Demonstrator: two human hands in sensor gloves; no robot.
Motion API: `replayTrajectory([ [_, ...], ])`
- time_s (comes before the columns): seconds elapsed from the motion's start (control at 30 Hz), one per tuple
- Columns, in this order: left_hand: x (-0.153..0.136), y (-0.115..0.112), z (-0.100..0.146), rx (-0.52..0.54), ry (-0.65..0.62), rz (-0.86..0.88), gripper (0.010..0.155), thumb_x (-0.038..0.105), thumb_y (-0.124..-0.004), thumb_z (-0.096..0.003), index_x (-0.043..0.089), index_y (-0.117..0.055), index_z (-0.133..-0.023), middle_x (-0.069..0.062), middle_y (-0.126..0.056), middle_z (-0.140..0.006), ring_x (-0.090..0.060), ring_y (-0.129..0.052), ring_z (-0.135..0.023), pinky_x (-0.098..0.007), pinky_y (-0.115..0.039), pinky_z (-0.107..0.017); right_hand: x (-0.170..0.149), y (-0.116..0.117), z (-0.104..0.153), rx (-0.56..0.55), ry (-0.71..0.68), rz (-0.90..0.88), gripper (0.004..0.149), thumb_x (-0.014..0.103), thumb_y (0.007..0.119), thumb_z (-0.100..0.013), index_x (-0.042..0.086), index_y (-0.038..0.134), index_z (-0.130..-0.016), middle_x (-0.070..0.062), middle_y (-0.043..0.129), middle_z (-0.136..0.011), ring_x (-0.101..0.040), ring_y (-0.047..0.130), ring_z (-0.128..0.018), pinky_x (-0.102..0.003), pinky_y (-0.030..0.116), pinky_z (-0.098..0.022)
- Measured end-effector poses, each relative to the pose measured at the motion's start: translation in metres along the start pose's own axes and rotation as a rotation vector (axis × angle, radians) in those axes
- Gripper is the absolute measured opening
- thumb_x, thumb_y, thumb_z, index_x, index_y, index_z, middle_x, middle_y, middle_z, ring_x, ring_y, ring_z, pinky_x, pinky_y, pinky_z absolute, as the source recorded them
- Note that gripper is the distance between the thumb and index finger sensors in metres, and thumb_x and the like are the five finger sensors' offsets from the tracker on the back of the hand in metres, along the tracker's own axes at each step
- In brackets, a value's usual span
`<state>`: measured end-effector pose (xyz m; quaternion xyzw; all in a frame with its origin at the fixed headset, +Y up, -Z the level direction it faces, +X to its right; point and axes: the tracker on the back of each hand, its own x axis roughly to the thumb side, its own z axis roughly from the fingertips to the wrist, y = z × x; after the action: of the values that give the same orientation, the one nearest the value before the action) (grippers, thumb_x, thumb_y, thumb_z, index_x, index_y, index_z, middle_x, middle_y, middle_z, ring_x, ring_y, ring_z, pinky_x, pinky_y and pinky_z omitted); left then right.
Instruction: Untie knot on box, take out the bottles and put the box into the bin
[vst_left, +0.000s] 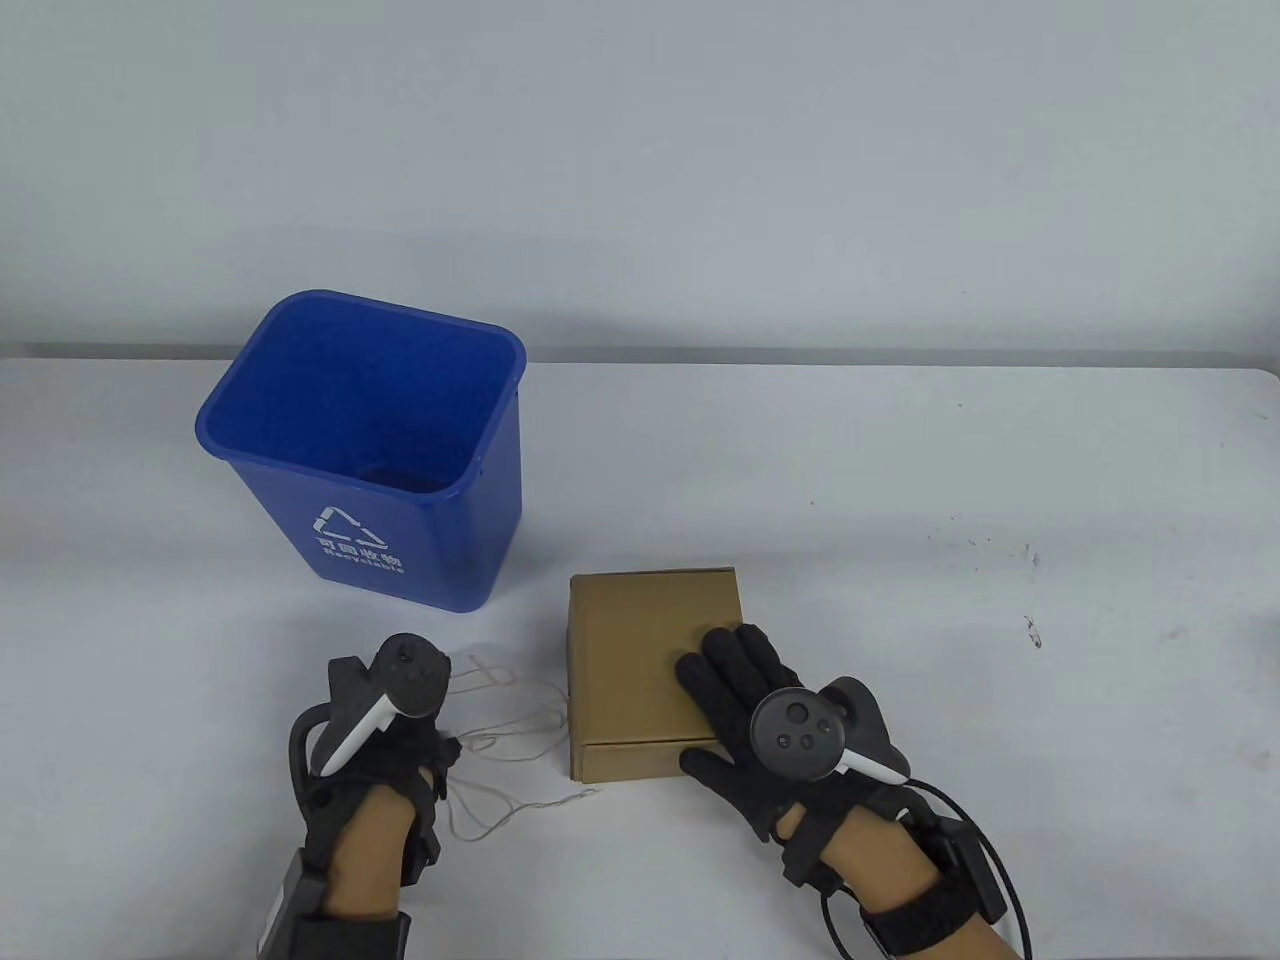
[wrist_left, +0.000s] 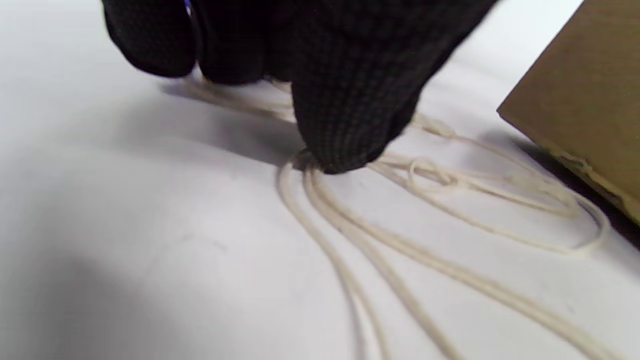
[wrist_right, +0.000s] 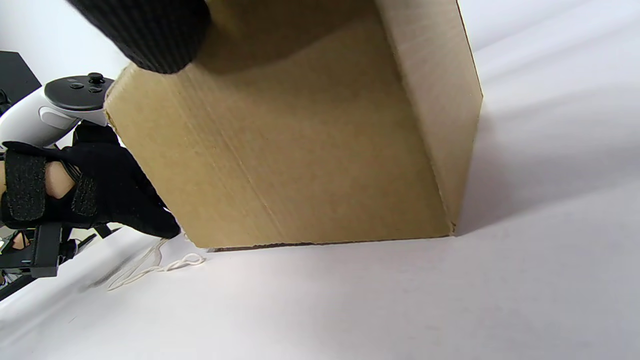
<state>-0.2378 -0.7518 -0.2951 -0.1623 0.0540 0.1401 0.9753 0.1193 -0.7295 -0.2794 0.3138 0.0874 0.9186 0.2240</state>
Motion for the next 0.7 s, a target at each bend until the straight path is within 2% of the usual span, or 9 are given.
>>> replayTrajectory([
  [0.07, -0.004, 0.007, 0.001, 0.071, -0.023, 0.034, 0.072, 0.018, -0.093, -0.0443, 0.027, -0.057, -0.107, -0.006, -0.074, -0.103, -0.03, -0.086, -0.085, -0.048, -0.078, -0.061, -0.002, -0.001, 0.001, 0.0, 0.003, -0.003, 0.079, 0.052, 0.062, -0.051, 0.022, 0.017, -0.108, -0.007, -0.003, -0.109, -0.045, -0.004, -0.097, -0.072, 0.026, -0.065],
  [0.13, -0.008, 0.012, 0.004, 0.096, -0.049, 0.107, 0.065, 0.013, -0.088, -0.0455, 0.026, -0.063, -0.105, -0.006, -0.083, -0.098, -0.031, -0.096, -0.076, -0.048, -0.083, -0.055, -0.003, -0.002, 0.001, -0.001, 0.006, -0.006, 0.079, 0.052, 0.062, -0.051, 0.022, 0.017, -0.108, -0.007, -0.002, -0.109, -0.045, -0.004, -0.098, -0.072, 0.026, -0.065],
  [0.23, -0.011, 0.023, 0.015, 0.19, -0.053, 0.166, 0.062, 0.011, -0.077, -0.0477, 0.024, -0.062, -0.106, -0.01, -0.077, -0.102, -0.039, -0.087, -0.084, -0.054, -0.076, -0.059, -0.005, -0.003, 0.001, 0.001, 0.011, -0.017, 0.078, 0.052, 0.062, -0.051, 0.022, 0.017, -0.108, -0.007, -0.002, -0.109, -0.045, -0.004, -0.097, -0.072, 0.026, -0.065],
  [0.3, -0.014, 0.025, 0.018, 0.22, -0.059, 0.198, 0.065, 0.026, -0.077, -0.049, 0.023, -0.055, -0.11, -0.013, -0.064, -0.109, -0.044, -0.074, -0.094, -0.059, -0.067, -0.065, -0.006, -0.003, 0.001, 0.005, 0.011, -0.022, 0.078, 0.052, 0.062, -0.051, 0.022, 0.017, -0.108, -0.007, -0.002, -0.109, -0.044, -0.005, -0.097, -0.072, 0.026, -0.065],
  [0.37, -0.014, 0.018, 0.014, 0.096, -0.11, 0.255, 0.092, 0.049, -0.088, -0.0429, 0.016, -0.04, -0.114, -0.023, -0.037, -0.116, -0.057, -0.046, -0.103, -0.072, -0.047, -0.07, -0.006, -0.003, 0.001, 0.009, 0.012, -0.03, 0.078, 0.052, 0.062, -0.051, 0.022, 0.017, -0.108, -0.007, -0.003, -0.109, -0.044, -0.005, -0.097, -0.072, 0.026, -0.065],
  [0.43, -0.008, 0.004, 0.006, -0.144, -0.162, 0.166, 0.111, 0.06, -0.09, -0.0371, 0.02, -0.02, -0.113, -0.017, -0.01, -0.115, -0.058, -0.015, -0.106, -0.075, -0.025, -0.073, -0.005, -0.003, 0.001, 0.012, 0.013, -0.034, 0.078, 0.052, 0.062, -0.051, 0.022, 0.017, -0.108, -0.007, -0.003, -0.109, -0.044, -0.005, -0.097, -0.072, 0.026, -0.065],
  [0.5, 0.001, -0.009, 0.0, -0.262, -0.159, 0.034, 0.122, 0.066, -0.091, -0.0311, 0.022, -0.01, -0.111, -0.015, 0.001, -0.113, -0.058, -0.007, -0.105, -0.077, -0.021, -0.073, -0.006, -0.004, 0.001, 0.018, 0.014, -0.038, 0.078, 0.052, 0.062, -0.051, 0.022, 0.017, -0.108, -0.006, -0.003, -0.109, -0.044, -0.006, -0.097, -0.072, 0.026, -0.065],
  [0.57, 0.009, -0.019, -0.003, -0.355, -0.172, 0.014, 0.128, 0.068, -0.092, -0.028, 0.022, -0.004, -0.109, -0.017, 0.005, -0.111, -0.057, -0.005, -0.105, -0.076, -0.019, -0.073, -0.006, -0.004, 0.001, 0.022, 0.015, -0.043, 0.078, 0.052, 0.062, -0.051, 0.022, 0.017, -0.108, -0.006, -0.003, -0.109, -0.044, -0.006, -0.097, -0.072, 0.026, -0.065],
  [0.7, 0.019, -0.027, -0.005, -0.389, -0.143, -0.109, 0.133, 0.068, -0.094, -0.0243, 0.018, -0.003, -0.107, -0.016, 0.005, -0.11, -0.055, 0.001, -0.102, -0.076, -0.018, -0.072, -0.006, -0.004, 0.0, 0.027, 0.015, -0.047, 0.079, 0.052, 0.062, -0.051, 0.022, 0.017, -0.108, -0.006, -0.003, -0.109, -0.044, -0.006, -0.097, -0.072, 0.026, -0.065],
])
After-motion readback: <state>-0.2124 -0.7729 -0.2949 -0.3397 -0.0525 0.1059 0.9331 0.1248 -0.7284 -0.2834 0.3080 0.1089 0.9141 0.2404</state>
